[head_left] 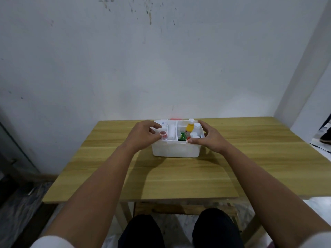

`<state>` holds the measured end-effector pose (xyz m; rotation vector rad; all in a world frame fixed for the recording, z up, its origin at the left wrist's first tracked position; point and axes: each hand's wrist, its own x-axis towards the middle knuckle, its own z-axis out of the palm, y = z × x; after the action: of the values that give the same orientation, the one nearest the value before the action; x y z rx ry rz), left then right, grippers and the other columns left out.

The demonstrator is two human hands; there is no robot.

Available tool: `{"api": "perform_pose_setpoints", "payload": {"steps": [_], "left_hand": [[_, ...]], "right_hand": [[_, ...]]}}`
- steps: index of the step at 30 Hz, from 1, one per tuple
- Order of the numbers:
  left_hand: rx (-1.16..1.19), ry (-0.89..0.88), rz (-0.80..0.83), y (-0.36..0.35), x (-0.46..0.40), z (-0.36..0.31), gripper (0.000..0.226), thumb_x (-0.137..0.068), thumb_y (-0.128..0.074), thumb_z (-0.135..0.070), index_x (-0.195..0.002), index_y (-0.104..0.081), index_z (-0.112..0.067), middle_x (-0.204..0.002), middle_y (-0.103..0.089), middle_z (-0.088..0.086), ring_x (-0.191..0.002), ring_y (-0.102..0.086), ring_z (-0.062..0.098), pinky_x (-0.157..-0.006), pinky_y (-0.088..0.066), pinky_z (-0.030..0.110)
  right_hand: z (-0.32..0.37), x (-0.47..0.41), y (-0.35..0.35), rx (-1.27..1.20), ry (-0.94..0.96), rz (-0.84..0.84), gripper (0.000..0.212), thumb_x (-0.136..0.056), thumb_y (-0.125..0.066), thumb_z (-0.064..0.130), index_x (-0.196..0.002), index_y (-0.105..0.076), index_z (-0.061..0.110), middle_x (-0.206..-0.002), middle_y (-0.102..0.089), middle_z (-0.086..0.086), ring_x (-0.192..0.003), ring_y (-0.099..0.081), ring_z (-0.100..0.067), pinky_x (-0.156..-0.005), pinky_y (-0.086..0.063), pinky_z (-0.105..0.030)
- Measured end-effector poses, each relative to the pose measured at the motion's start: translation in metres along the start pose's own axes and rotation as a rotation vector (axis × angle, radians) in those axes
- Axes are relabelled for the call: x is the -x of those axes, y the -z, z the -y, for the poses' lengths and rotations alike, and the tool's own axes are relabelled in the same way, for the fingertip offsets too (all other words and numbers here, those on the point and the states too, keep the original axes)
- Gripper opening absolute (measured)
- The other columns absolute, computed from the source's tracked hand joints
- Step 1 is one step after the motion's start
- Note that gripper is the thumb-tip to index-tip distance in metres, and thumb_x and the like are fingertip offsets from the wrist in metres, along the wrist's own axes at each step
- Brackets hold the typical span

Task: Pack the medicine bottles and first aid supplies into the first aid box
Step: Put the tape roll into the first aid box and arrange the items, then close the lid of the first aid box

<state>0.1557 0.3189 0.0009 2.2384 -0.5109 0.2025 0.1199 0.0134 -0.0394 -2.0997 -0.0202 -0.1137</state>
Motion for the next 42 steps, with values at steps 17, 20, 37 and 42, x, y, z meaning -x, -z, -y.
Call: {"api": "perform_pose_setpoints", "payload": {"steps": [17,20,37,42], "left_hand": [[0.529,0.655,0.087,-0.028,-0.063,0.019,0.066,-0.09,-0.051,-0.075,-0.104,-0.071,-0.014,-0.094,-0.078,0.009,-0.086,-0.076,0.029,-0.072,-0.056,0.034],[0.705,0.727,0.144,-0.032,-0.076,0.027,0.073,-0.086,-0.05,-0.081,-0.11,-0.067,-0.014,-0.093,-0.079,0.012,-0.084,-0.078,0.031,-0.069,-0.058,0.038],[0.641,0.464,-0.11,0.002,-0.056,-0.02,0.088,-0.085,-0.039,-0.086,-0.141,-0.06,-0.021,-0.139,-0.064,-0.001,-0.114,-0.06,0.017,-0.092,-0.043,0.039],[0.614,0.404,-0.086,-0.003,-0.011,-0.008,0.074,-0.082,-0.047,-0.086,-0.122,-0.07,-0.027,-0.127,-0.069,-0.005,-0.117,-0.064,0.017,-0.104,-0.05,0.046]], "right_hand": [[0.004,-0.06,0.008,-0.365,-0.442,-0.208,0.067,-0.091,-0.061,0.069,-0.125,-0.069,0.011,-0.118,-0.074,-0.004,-0.104,-0.07,-0.027,-0.081,-0.058,-0.044],[-0.004,-0.077,0.005,-0.393,-0.471,-0.218,0.066,-0.087,-0.064,0.071,-0.114,-0.074,0.012,-0.11,-0.077,-0.006,-0.101,-0.072,-0.031,-0.087,-0.057,-0.046],[0.067,-0.032,0.017,-0.482,-0.09,-0.409,0.053,-0.092,-0.065,0.064,-0.108,-0.077,0.014,-0.107,-0.08,0.008,-0.098,-0.075,-0.008,-0.085,-0.052,-0.034],[0.058,0.005,0.002,-0.375,0.016,-0.423,0.041,-0.088,-0.078,0.048,-0.101,-0.077,0.009,-0.099,-0.078,-0.002,-0.093,-0.069,-0.011,-0.085,-0.053,-0.033]]}}
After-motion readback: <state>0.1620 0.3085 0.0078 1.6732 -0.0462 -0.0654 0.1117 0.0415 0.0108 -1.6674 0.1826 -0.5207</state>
